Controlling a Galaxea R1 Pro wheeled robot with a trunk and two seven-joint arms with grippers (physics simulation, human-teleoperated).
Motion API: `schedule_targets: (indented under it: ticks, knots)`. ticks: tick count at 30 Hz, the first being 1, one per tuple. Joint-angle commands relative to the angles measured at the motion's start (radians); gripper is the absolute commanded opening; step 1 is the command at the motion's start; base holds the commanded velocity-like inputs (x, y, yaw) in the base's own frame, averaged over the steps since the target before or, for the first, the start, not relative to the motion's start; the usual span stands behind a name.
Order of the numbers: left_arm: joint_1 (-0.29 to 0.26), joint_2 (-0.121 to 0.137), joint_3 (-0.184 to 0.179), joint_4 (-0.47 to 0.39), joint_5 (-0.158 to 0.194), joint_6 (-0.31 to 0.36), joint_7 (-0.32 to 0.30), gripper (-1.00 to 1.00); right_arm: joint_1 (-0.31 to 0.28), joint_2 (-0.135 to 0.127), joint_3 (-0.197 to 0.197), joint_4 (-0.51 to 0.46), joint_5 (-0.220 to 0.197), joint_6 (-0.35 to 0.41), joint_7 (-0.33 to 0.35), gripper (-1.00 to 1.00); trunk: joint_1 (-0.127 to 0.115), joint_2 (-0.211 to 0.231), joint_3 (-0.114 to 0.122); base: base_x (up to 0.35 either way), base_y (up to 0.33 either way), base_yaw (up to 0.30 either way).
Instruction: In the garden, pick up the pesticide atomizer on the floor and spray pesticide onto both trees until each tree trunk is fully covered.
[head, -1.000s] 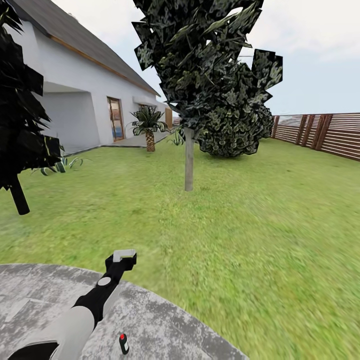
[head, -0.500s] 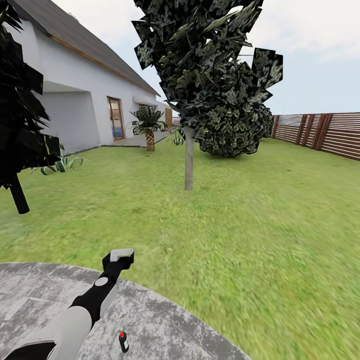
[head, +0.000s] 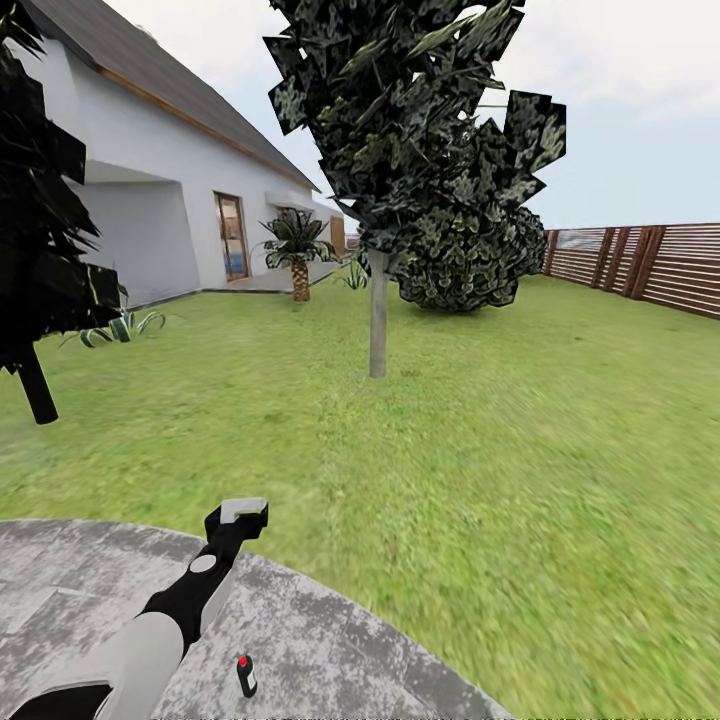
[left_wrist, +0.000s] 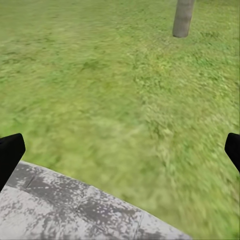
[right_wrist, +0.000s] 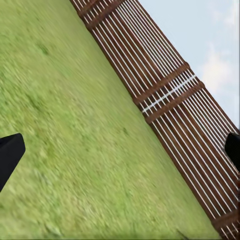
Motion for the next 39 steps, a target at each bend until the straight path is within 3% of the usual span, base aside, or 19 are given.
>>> schedule_targets:
  ticks: [1,4,8,14,16,22,39]
  knots:
    - [0.0,0.0,0.0,0.0,0.0,0.0,0.0,1.0,0.0,-0.006,-0.003,0.002,0.0,0.0,0.0,1.0,0.004,-0.007,-0.003,0.0,0.0,0.0]
    - [0.0,0.0,0.0,0.0,-0.001,0.0,0.0,1.0,0.0,-0.012,-0.027,0.004,-0.006,-0.001,0.0,1.0,0.015,-0.028,-0.013,0.0,0.0,0.0]
    - [0.0,0.0,-0.002,0.0,-0.001,0.0,0.0,1.0,0.0,-0.017,-0.143,0.005,-0.02,-0.001,0.001,1.0,0.031,-0.056,-0.025,0.0,0.0,0.0]
    - [0.0,-0.001,-0.002,0.002,-0.002,0.0,0.0,1.0,0.0,-0.019,-0.204,0.005,-0.021,0.0,0.004,1.0,0.054,-0.098,-0.044,0.0,0.0,0.0]
    - [0.0,-0.002,-0.002,0.002,-0.003,0.0,0.0,1.0,0.0,-0.019,-0.211,0.006,-0.02,0.0,0.023,1.0,0.061,-0.112,-0.05,0.0,0.0,0.0]
    - [0.0,-0.004,-0.003,0.002,-0.005,0.001,0.0,1.0,0.0,-0.019,-0.219,0.006,-0.022,0.0,0.162,1.0,0.084,-0.154,-0.069,0.0,0.0,0.0]
    - [0.0,-0.001,-0.002,0.002,-0.006,0.001,0.0,1.0,0.0,-0.019,-0.22,0.006,-0.023,0.0,0.173,1.0,0.15,-0.273,-0.122,0.0,0.0,0.0]
